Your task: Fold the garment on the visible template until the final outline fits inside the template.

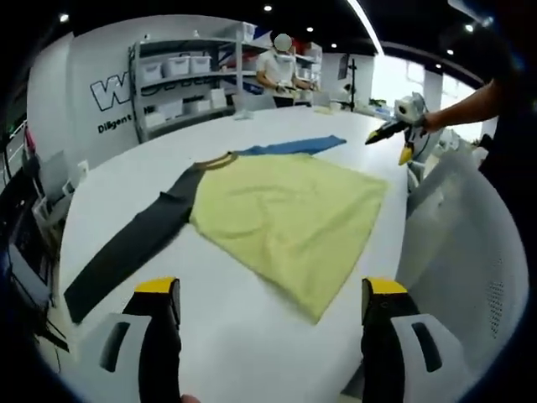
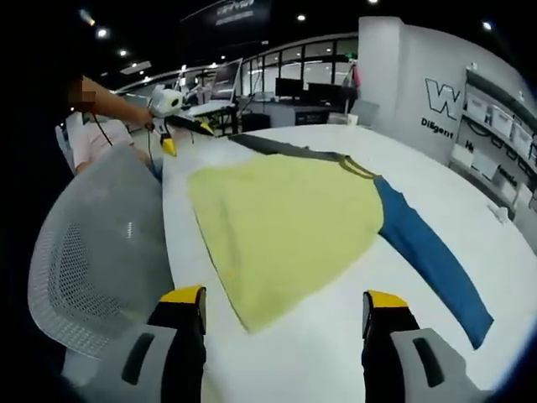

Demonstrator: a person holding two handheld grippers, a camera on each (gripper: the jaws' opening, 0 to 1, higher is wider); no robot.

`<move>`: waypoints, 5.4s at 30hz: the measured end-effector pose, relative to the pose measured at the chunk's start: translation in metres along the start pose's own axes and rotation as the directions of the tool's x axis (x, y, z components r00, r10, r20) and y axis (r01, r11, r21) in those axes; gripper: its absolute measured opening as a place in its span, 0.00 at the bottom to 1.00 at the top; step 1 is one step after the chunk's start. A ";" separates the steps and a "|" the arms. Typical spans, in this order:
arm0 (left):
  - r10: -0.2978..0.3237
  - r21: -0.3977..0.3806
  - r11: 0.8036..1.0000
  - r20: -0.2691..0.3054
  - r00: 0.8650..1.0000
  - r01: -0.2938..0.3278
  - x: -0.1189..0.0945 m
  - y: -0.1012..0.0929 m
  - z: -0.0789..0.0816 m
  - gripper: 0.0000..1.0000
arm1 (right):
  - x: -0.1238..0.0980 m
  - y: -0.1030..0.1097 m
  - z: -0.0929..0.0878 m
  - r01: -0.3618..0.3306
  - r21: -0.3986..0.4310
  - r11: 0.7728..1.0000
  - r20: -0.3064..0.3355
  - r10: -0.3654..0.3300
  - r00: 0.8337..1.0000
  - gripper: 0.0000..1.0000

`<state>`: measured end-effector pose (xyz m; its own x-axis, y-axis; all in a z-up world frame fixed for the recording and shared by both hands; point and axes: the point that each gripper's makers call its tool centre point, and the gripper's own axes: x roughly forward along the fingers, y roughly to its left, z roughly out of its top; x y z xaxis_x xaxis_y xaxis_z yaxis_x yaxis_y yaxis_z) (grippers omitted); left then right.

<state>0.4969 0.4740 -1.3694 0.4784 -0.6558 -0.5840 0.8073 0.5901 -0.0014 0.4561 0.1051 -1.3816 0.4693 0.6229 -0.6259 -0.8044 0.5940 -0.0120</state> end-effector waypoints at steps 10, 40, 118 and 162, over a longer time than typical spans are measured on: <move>-0.026 0.006 1.000 -0.010 1.000 0.026 0.010 -0.001 -0.006 0.80 | 0.005 0.008 -0.007 -0.016 0.007 1.000 -0.017 0.016 1.000 0.69; -0.104 0.069 0.991 -0.099 0.990 0.111 0.028 -0.039 -0.033 0.50 | 0.023 0.031 -0.028 -0.060 -0.030 0.998 -0.101 0.057 0.993 0.31; -0.208 0.093 0.960 -0.399 0.893 0.265 0.040 -0.068 -0.061 0.08 | 0.031 0.041 -0.054 -0.159 -0.054 0.986 -0.299 0.136 0.945 0.05; 0.079 -0.037 0.996 -0.131 0.988 -0.085 0.020 0.031 -0.031 0.58 | 0.019 0.030 -0.015 -0.059 0.066 0.996 -0.077 0.064 0.995 0.66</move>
<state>0.5206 0.4944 -1.4062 0.4917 -0.5397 -0.6833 0.7505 0.6607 0.0182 0.4351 0.1269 -1.4057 0.3874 0.6182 -0.6839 -0.8048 0.5886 0.0762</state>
